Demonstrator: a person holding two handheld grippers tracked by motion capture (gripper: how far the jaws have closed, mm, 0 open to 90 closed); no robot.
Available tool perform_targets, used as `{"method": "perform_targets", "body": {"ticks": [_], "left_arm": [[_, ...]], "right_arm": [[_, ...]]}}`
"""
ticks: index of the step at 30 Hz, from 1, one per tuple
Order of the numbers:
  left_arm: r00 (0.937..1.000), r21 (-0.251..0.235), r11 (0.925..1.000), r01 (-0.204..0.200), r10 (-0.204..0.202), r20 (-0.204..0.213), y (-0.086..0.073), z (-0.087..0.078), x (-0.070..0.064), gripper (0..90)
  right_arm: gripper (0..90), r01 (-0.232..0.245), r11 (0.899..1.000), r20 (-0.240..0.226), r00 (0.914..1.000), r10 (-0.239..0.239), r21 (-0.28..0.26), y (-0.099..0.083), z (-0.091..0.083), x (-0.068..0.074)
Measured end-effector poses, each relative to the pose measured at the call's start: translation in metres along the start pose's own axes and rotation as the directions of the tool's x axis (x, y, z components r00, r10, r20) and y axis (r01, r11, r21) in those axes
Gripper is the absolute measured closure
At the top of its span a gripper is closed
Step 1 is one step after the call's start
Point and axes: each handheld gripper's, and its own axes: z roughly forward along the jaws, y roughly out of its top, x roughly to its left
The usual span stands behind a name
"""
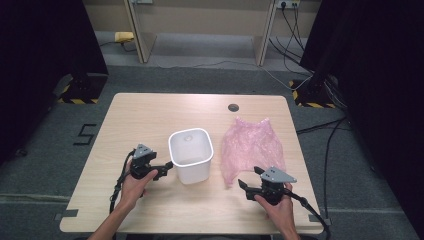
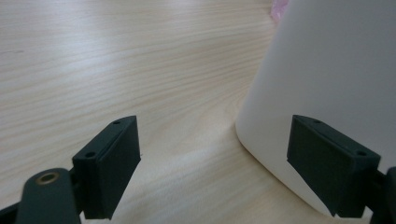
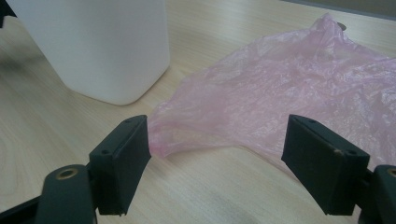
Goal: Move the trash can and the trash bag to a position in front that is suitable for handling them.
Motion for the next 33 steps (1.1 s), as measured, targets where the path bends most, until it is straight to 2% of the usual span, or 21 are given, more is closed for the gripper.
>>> {"method": "perform_targets", "body": {"ticks": [2, 5, 7, 9, 10, 12, 16, 18, 20, 22, 24, 27, 28, 31, 33], "left_arm": [[0.9998, -0.006, 1.0, -0.005, 0.005, 0.018, -0.005, -0.012, -0.003, 16.6], [0.9968, -0.021, 0.9982, -0.056, 0.058, 0.056, -0.018, -0.031, -0.015, 16.3], [0.989, -0.047, 0.9934, -0.104, 0.109, 0.101, -0.027, -0.041, -0.029, 16.3], [0.9818, -0.065, 0.9885, -0.137, 0.144, 0.124, -0.029, -0.043, -0.04, 15.8], [0.9765, -0.074, 0.9846, -0.158, 0.167, 0.136, -0.029, -0.041, -0.046, 15.8], [0.9698, -0.09, 0.9787, -0.184, 0.196, 0.145, -0.026, -0.036, -0.054, 15.8], [0.9644, -0.097, 0.976, -0.195, 0.209, 0.162, -0.02, -0.022, -0.064, 15.9], [0.9604, -0.084, 0.9713, -0.223, 0.233, 0.153, -0.017, -0.013, -0.067, 18.4], [0.9619, -0.066, 0.9708, -0.23, 0.238, 0.135, -0.016, -0.007, -0.067, 21.3], [0.962, -0.056, 0.9735, -0.222, 0.228, 0.151, -0.015, -0.003, -0.064, 27.1], [0.9628, -0.042, 0.9752, -0.217, 0.221, 0.155, -0.013, 0.001, -0.06, 27.2], [0.9577, -0.038, 0.9697, -0.242, 0.244, 0.152, -0.009, 0.007, -0.058, 26.9], [0.9561, -0.04, 0.9682, -0.247, 0.25, 0.152, -0.007, 0.009, -0.058, 27.1], [0.9587, -0.044, 0.9709, -0.235, 0.239, 0.154, -0.004, 0.014, -0.057, 27.5], [0.9573, -0.023, 0.9679, -0.25, 0.251, 0.144, -0.005, 0.017, -0.056, 27.7]], "right_arm": [[23.3, 0.008, 1.0, 0.003, 1.0, -0.008, 0.006, 0.0, -0.001, 0.0], [23.3, 0.017, 1.0, 0.002, 0.9999, -0.017, 0.011, 0.0, -0.002, 0.001], [23.3, 0.018, 1.0, 0.005, 0.9998, -0.018, 0.012, -0.001, -0.003, 0.001], [23.4, 0.012, 1.0, 0.004, 0.9999, -0.012, 0.012, -0.001, -0.003, 0.001], [23.4, 0.006, 1.0, 0.0, 1.0, -0.006, 0.01, 0.0, -0.002, 0.001], [23.6, 0.001, 1.0, -0.001, 1.0, -0.001, 0.005, 0.0, -0.002, 0.001], [23.6, 0.008, 1.0, 0.006, 1.0, -0.008, 0.01, 0.0, -0.002, 0.001], [23.9, 0.015, 1.0, 0.001, 0.9999, -0.015, 0.016, 0.0, -0.002, 0.001], [24.1, 0.024, 0.999, -0.006, 0.9997, -0.024, 0.023, 0.0, -0.001, 0.001], [24.1, 0.027, 0.999, -0.007, 0.9996, -0.027, 0.029, 0.0, 0.0, 0.001], [24.1, 0.031, 0.999, -0.005, 0.9995, -0.031, 0.032, -0.001, 0.0, 0.0], [24.1, 0.025, 0.999, -0.004, 0.9997, -0.025, 0.036, -0.001, 0.002, -0.001], [24.1, 0.021, 0.999, -0.007, 0.9998, -0.02, 0.038, -0.001, 0.003, -0.001], [24.4, -0.001, 0.999, -0.017, 0.9998, 0.002, 0.039, -0.001, 0.006, 0.0], [24.2, -0.027, 0.999, -0.031, 0.9991, 0.028, 0.031, 0.001, 0.008, 0.001]]}}
